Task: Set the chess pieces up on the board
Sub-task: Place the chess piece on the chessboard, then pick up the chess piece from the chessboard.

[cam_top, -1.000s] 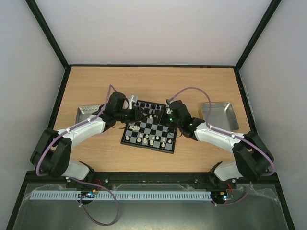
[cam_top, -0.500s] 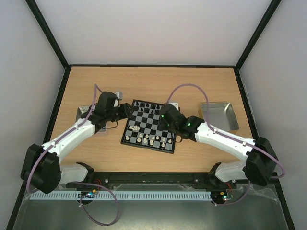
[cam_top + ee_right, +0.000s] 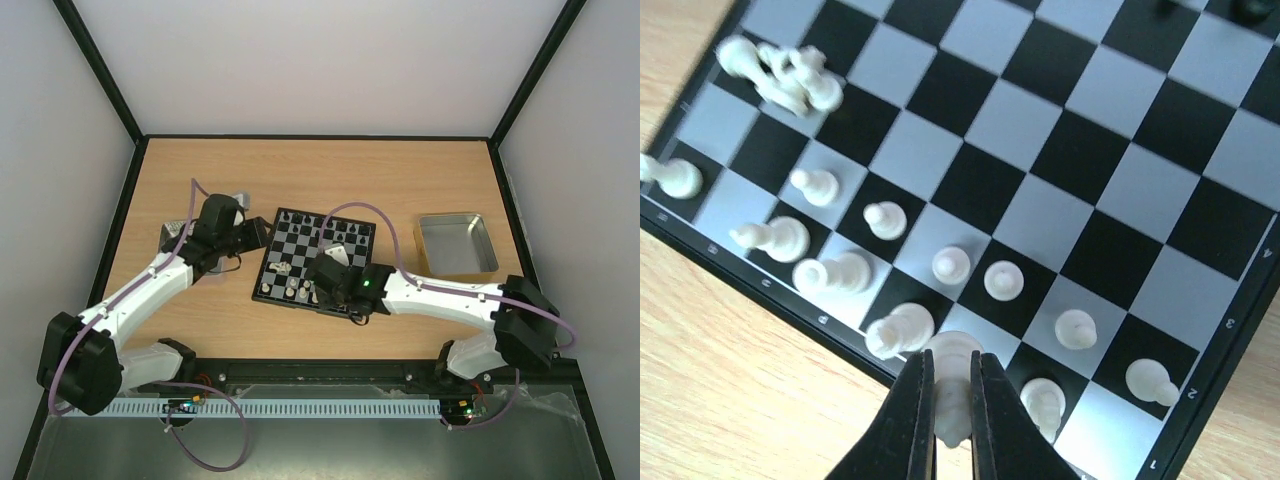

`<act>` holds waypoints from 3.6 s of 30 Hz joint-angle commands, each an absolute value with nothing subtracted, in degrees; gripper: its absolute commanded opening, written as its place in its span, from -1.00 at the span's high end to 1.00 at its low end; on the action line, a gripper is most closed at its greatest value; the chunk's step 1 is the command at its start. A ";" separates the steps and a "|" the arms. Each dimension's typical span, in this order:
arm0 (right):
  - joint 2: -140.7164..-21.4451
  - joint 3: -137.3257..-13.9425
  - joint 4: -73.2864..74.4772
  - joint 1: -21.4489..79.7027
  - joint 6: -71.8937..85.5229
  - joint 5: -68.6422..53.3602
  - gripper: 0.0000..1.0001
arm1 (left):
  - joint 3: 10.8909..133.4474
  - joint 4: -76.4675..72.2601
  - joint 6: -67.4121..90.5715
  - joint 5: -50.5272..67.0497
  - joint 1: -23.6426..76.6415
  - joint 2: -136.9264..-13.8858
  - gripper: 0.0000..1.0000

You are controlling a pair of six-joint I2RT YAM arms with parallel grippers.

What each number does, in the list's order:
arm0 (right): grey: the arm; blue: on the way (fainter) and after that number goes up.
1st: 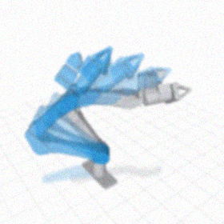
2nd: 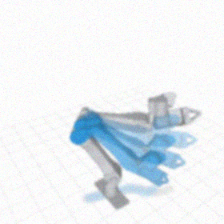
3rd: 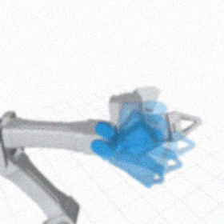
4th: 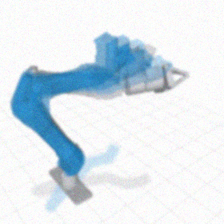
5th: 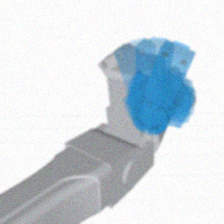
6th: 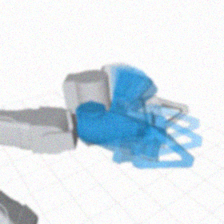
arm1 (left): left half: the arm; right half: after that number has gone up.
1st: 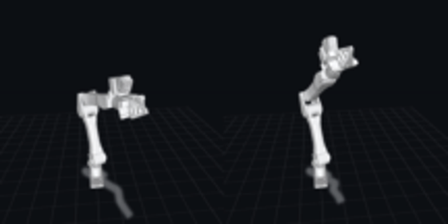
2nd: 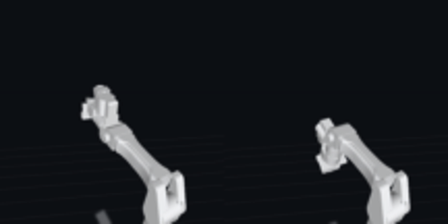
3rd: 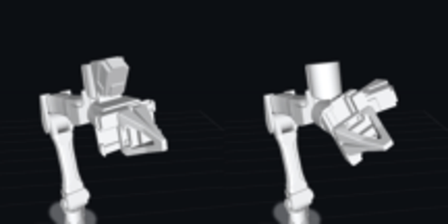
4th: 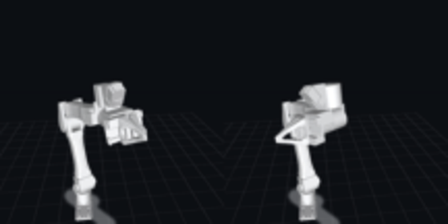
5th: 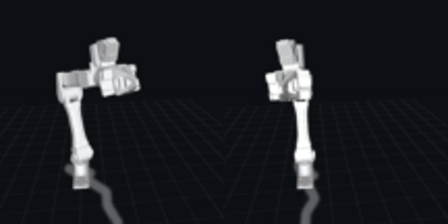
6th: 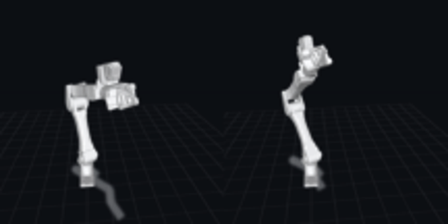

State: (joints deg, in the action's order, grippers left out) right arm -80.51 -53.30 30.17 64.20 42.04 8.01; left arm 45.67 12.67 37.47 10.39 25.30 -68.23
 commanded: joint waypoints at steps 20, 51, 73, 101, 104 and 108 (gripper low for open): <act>-89.39 -49.99 25.53 65.01 43.05 5.77 0.88 | 43.43 12.49 36.64 10.96 25.05 -67.37 -0.02; -90.95 -64.82 23.26 62.63 39.00 10.64 0.17 | 40.66 13.28 38.21 6.82 24.65 -67.02 -0.03; -111.71 -77.88 22.21 59.33 34.75 6.27 0.63 | 36.23 10.37 38.42 9.52 20.75 -67.65 -0.02; -108.97 -79.65 24.06 59.77 32.14 10.45 0.87 | 35.20 11.56 41.58 4.33 18.63 -62.81 -0.01; -108.84 -80.70 24.08 61.17 31.05 7.59 0.87 | 33.97 11.35 42.80 4.13 16.89 -60.88 -0.01; -109.91 -82.14 23.73 62.34 30.22 4.52 0.86 | 33.22 11.29 43.20 5.13 15.06 -59.63 -0.01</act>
